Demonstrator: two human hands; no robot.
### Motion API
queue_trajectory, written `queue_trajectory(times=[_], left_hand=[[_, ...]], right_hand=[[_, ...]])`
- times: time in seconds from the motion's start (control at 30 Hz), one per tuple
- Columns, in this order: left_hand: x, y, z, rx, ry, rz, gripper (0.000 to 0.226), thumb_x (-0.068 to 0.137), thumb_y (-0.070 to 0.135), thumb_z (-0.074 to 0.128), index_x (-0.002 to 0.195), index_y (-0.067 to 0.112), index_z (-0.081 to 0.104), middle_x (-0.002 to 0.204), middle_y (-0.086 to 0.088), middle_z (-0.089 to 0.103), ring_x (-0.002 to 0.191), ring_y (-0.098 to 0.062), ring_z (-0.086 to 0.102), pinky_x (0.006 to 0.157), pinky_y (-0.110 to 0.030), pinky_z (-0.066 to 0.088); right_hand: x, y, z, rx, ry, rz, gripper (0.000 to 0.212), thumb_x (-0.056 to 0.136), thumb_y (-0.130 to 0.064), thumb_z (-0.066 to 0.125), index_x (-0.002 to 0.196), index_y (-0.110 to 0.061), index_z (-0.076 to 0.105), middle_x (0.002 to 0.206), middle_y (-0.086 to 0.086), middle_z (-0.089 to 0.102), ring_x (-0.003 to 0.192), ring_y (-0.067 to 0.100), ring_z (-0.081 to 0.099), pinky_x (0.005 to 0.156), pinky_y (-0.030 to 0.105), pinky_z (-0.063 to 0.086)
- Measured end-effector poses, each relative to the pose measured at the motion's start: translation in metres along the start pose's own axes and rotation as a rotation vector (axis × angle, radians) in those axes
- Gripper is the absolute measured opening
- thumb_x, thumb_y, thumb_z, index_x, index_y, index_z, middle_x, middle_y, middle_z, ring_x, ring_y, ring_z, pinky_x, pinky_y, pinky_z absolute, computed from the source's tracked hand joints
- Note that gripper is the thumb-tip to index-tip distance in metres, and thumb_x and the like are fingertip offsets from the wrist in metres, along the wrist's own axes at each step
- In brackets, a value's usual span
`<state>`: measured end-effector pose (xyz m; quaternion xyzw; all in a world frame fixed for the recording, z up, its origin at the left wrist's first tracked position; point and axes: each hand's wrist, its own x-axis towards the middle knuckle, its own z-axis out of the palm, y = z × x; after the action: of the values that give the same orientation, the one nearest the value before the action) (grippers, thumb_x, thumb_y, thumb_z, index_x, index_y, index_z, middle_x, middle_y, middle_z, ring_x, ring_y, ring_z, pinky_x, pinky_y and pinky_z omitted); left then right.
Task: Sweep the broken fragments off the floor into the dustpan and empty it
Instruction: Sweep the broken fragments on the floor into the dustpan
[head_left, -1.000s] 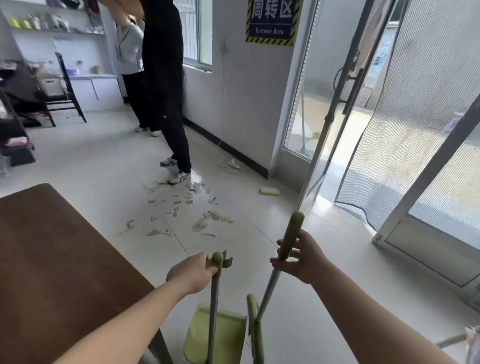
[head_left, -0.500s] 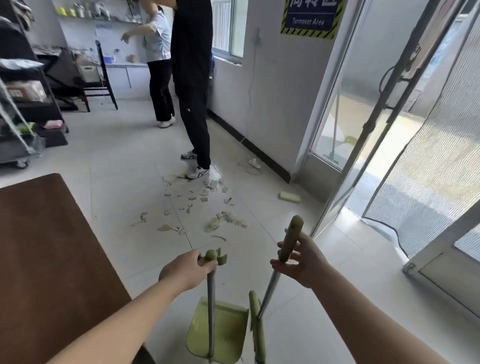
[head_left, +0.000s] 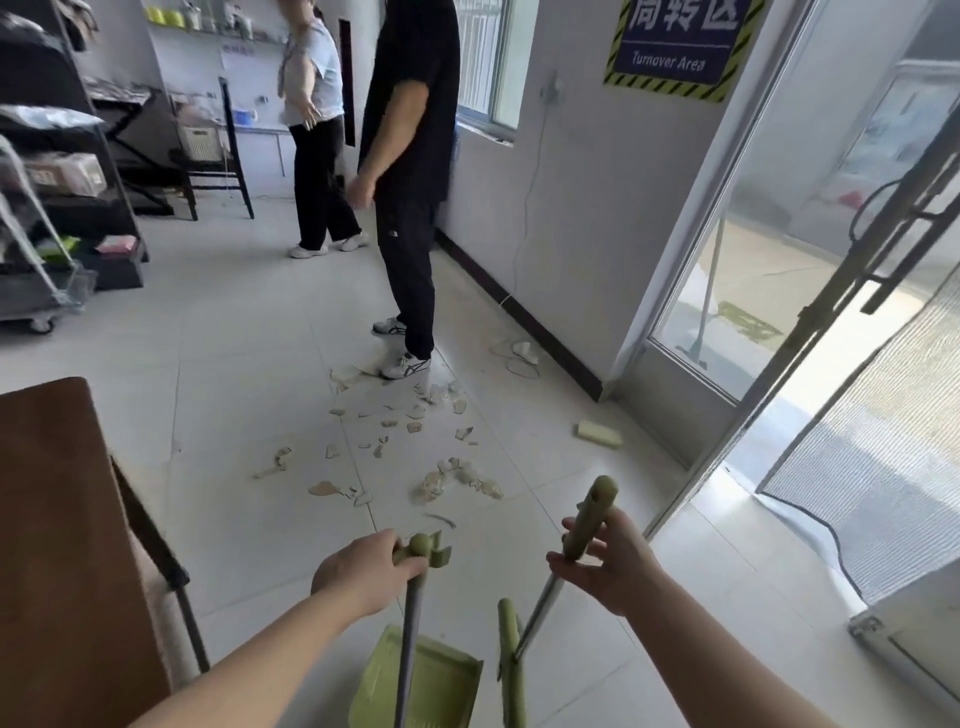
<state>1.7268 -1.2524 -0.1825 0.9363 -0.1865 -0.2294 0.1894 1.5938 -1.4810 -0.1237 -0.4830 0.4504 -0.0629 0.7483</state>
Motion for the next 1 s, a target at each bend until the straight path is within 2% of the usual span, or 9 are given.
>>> queue_trajectory(times=[0.07,0.17,0.37,0.63,0.73,0.8,0.83,0.87,1.0], left_hand=[[0.018,0.001,-0.007,0.005,0.001,0.004,0.033,0.086,0.061,0.05,0.086,0.028,0.047,0.095,0.009,0.06,0.091,-0.019,0.058,0.068,-0.03,0.039],[0.041,0.0,-0.016,-0.001,0.003,0.007,0.034,0.086,0.061,0.05,0.088,0.027,0.049,0.094,0.009,0.061,0.089,-0.018,0.058,0.066,-0.031,0.039],[0.082,-0.003,-0.027,-0.028,0.005,-0.017,0.034,0.086,0.061,0.05,0.085,0.027,0.048,0.089,0.01,0.06,0.08,-0.016,0.059,0.061,-0.03,0.039],[0.141,0.006,-0.035,-0.005,0.018,-0.027,0.033,0.086,0.061,0.049,0.093,0.028,0.051,0.092,0.012,0.061,0.084,-0.015,0.059,0.073,-0.032,0.046],[0.169,0.012,-0.036,0.014,0.001,-0.039,0.03,0.087,0.061,0.048,0.091,0.031,0.049,0.089,0.014,0.059,0.082,-0.012,0.058,0.066,-0.029,0.043],[0.187,0.017,-0.036,0.016,-0.007,-0.053,0.029,0.087,0.061,0.048,0.089,0.032,0.048,0.086,0.015,0.058,0.079,-0.011,0.058,0.062,-0.027,0.04],[0.197,0.021,-0.036,0.017,-0.007,-0.057,0.029,0.087,0.061,0.048,0.088,0.032,0.047,0.085,0.015,0.058,0.079,-0.01,0.057,0.062,-0.027,0.039],[0.208,0.024,-0.037,0.019,-0.008,-0.06,0.029,0.087,0.061,0.048,0.087,0.032,0.047,0.084,0.015,0.058,0.078,-0.01,0.057,0.061,-0.027,0.038],[0.244,0.037,-0.037,0.031,-0.019,-0.075,0.028,0.087,0.061,0.047,0.086,0.033,0.045,0.083,0.015,0.057,0.077,-0.01,0.056,0.06,-0.026,0.037]], right_hand=[[0.018,-0.009,0.009,-0.015,-0.003,-0.036,0.01,0.097,-0.016,0.047,0.09,-0.018,0.053,0.099,0.0,0.051,0.081,0.013,0.055,0.074,0.037,0.054],[0.044,-0.023,0.019,0.074,0.037,0.037,0.008,0.095,-0.011,0.051,0.089,-0.008,0.056,0.1,0.009,0.05,0.077,0.023,0.057,0.078,0.04,0.055],[0.09,-0.043,0.035,0.133,0.067,0.103,0.018,0.091,-0.012,0.056,0.103,0.0,0.059,0.108,0.017,0.05,0.079,0.033,0.06,0.072,0.041,0.059],[0.163,-0.073,0.042,0.176,0.099,0.13,0.025,0.091,-0.024,0.053,0.091,0.0,0.061,0.102,0.016,0.05,0.072,0.039,0.063,0.064,0.043,0.059],[0.196,-0.085,0.042,0.156,0.085,0.147,0.013,0.09,-0.013,0.055,0.092,-0.001,0.06,0.104,0.016,0.05,0.076,0.035,0.063,0.062,0.038,0.061],[0.218,-0.091,0.041,0.137,0.067,0.122,0.002,0.088,0.0,0.055,0.089,-0.002,0.056,0.105,0.012,0.052,0.09,0.031,0.059,0.057,0.033,0.061],[0.232,-0.095,0.04,0.124,0.058,0.107,0.007,0.087,0.004,0.055,0.088,-0.002,0.054,0.105,0.011,0.052,0.098,0.03,0.055,0.057,0.032,0.061],[0.245,-0.099,0.04,0.124,0.052,0.112,0.007,0.087,0.005,0.054,0.09,-0.002,0.054,0.104,0.01,0.052,0.103,0.031,0.054,0.06,0.032,0.061],[0.292,-0.115,0.039,0.112,0.062,0.158,0.015,0.087,0.0,0.054,0.102,-0.002,0.057,0.111,0.014,0.053,0.094,0.03,0.06,0.074,0.035,0.06]])
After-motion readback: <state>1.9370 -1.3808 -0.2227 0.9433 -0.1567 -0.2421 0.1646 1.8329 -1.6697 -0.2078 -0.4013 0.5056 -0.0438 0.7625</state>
